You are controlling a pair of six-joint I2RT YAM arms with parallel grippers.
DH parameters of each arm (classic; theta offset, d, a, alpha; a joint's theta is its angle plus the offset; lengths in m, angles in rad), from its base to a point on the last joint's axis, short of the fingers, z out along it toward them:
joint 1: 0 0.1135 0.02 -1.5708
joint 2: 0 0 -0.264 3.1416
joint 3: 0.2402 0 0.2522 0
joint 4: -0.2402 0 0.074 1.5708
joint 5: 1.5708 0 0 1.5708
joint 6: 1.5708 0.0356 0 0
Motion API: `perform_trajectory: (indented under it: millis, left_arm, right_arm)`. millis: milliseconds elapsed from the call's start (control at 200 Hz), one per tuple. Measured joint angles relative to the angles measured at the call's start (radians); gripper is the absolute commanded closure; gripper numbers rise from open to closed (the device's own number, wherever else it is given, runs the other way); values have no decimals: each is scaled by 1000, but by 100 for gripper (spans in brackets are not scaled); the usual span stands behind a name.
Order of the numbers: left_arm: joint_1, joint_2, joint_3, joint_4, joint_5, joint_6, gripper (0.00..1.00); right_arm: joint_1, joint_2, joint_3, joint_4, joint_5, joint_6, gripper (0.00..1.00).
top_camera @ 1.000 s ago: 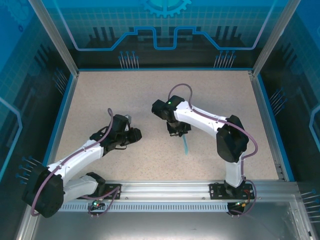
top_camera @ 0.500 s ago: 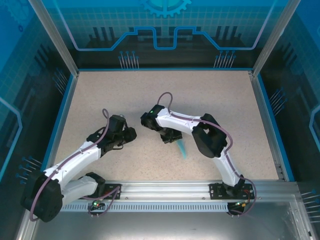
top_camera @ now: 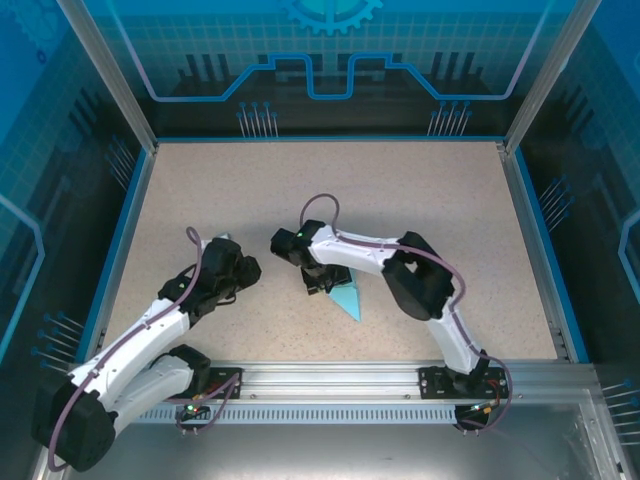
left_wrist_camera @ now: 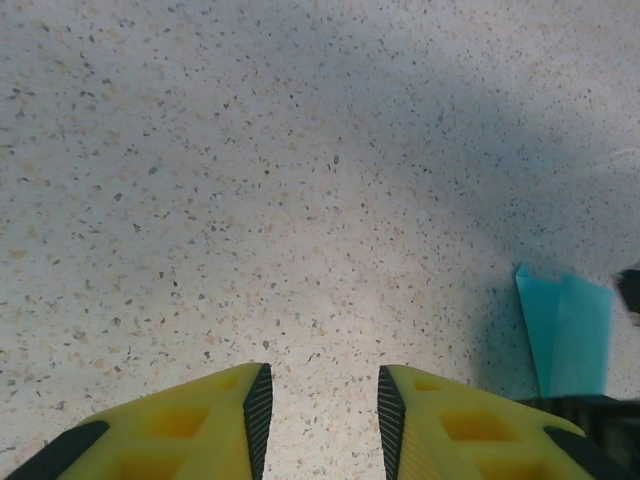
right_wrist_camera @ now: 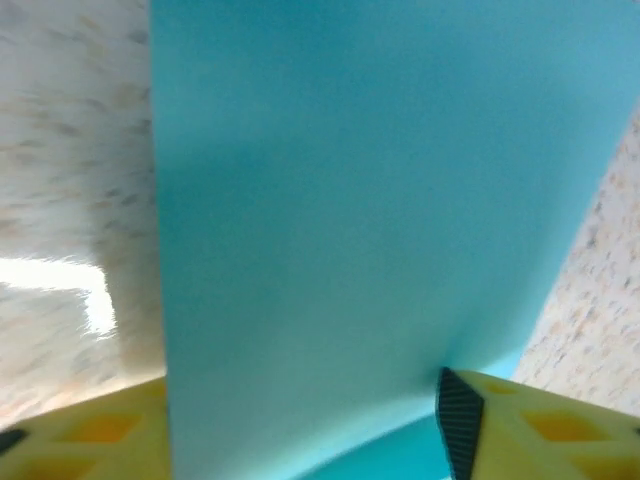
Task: Fold a paper plane with a square sheet of paper (pick it up from the middle)
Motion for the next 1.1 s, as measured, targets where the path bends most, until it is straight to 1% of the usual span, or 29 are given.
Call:
perform_trajectory:
  millis: [25,55,185,270,400,465,525,575,630,700,755,795,835,890,920,1015,1055,1100]
  left_arm:
    - [0,-5,0,-1,-1,0,62]
    - [0,-7,0,-1,-1,0,61]
    - [0,-6,0,0,12,10,56]
    - [1,5,1,3,49,19,52]
    - [1,63,8,35,144,26,47]
    - [2,101,20,59,194,37,45]
    - [2,142,34,85,244,42,43]
    - [2,175,45,109,285,45,39]
    - [-1,219,57,137,328,47,37]
    - [-10,278,73,166,372,48,37]
    - [-27,327,90,182,398,48,37]
    - [-41,360,101,190,413,45,38]
    - [-53,386,109,199,424,41,39]
    - [-66,417,112,220,436,34,40]
    - [-70,428,112,229,439,26,40]
    - [-76,457,112,255,449,2,40]
    - [-78,469,112,266,450,-8,40]
    - [-79,482,112,276,454,-16,41]
  right_arm:
    - [0,-34,-21,22,-7,-5,3]
    - [0,-90,-47,47,-16,-4,1]
    - [-1,-337,-164,151,-24,-11,1]
    - [-10,-499,-260,211,-26,0,1]
    - [-83,-715,-445,315,-54,-6,1]
    - [-120,-803,-558,400,-73,-51,1]
    - [-140,-860,-641,438,-81,-75,0]
    - [-161,-885,-686,449,-117,-93,1]
    - [-210,-902,-738,484,-176,-106,1]
    - [-279,-921,-824,562,-257,-115,9]
    - [-312,-928,-882,604,-308,-127,21]
    - [-325,-931,-919,634,-346,-126,27]
    - [-333,-933,-949,664,-394,-121,37]
    - [-343,-933,-978,709,-464,-134,59]
    - [-349,-933,-989,732,-498,-131,67]
    - [-364,-912,-998,792,-590,-132,82]
    - [-368,-891,-998,818,-623,-135,91]
    - [-370,-864,-998,840,-653,-126,95]
